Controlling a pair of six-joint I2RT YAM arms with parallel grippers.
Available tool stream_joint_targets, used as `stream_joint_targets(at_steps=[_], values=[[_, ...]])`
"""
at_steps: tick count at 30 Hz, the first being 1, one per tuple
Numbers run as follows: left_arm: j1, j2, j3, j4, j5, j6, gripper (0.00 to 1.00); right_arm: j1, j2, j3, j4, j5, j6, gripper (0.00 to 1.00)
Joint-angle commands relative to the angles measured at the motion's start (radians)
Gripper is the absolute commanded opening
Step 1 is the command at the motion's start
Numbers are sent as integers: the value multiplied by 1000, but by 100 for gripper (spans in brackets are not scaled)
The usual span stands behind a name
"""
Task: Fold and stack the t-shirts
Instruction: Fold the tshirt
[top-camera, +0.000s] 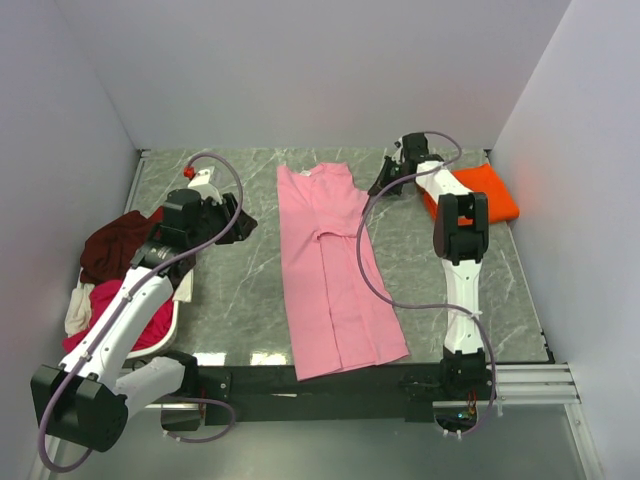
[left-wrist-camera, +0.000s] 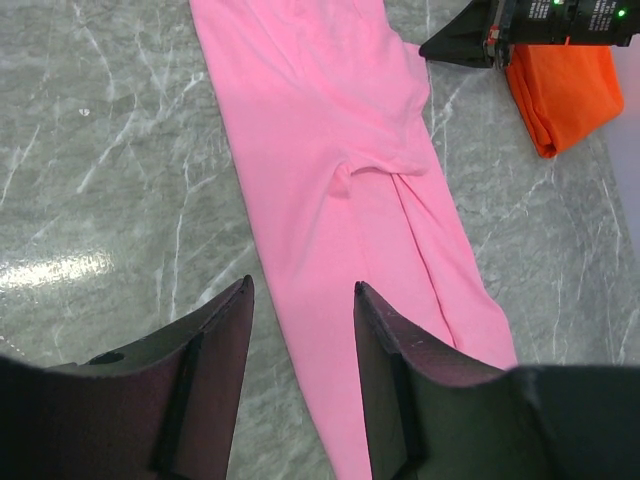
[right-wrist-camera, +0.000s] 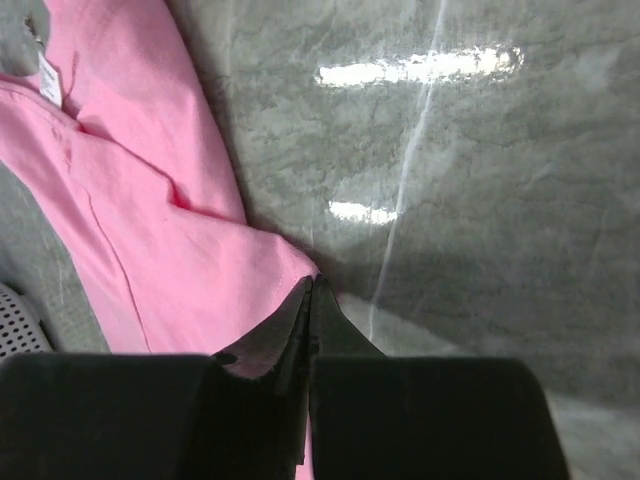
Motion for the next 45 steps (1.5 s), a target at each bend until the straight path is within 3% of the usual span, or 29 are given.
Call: stream_joint_targets(at_steps=[1, 11, 24, 26, 28, 30, 34, 38, 39, 40, 44, 45], values=[[4, -29, 11, 13, 10, 9, 50, 7, -143, -29, 67, 41, -29, 0], [5, -33, -4, 33, 24, -1, 50, 65, -240, -119, 110, 81, -86, 0], [7, -55, -13, 33, 30, -3, 50, 289, -212, -67, 32, 216, -184, 0], [7, -56, -15, 33, 30, -5, 50, 353, -189, -39, -14, 249, -211, 7], [7, -59, -12, 29, 27, 0, 50, 387, -186, -10, -54, 271, -251, 27], [7, -61, -3, 18, 21, 9, 50, 418, -204, -10, -66, 273, -292, 36], [10, -61, 13, 4, 9, 29, 51, 421, -318, -48, -89, 198, -424, 41], [13, -59, 13, 16, 21, 28, 51, 378, -439, -143, -88, 85, -613, 57], [14, -58, 11, 19, 30, 26, 51, 358, -461, -196, -66, 76, -630, 77], [14, -58, 7, 25, 38, 23, 51, 314, -484, -215, -37, 64, -636, 88], [16, -63, -10, 42, 56, 12, 51, 228, -397, -157, -127, 68, -739, 90], [16, -63, -16, 45, 64, 11, 51, 222, -375, -128, -141, 76, -780, 87]])
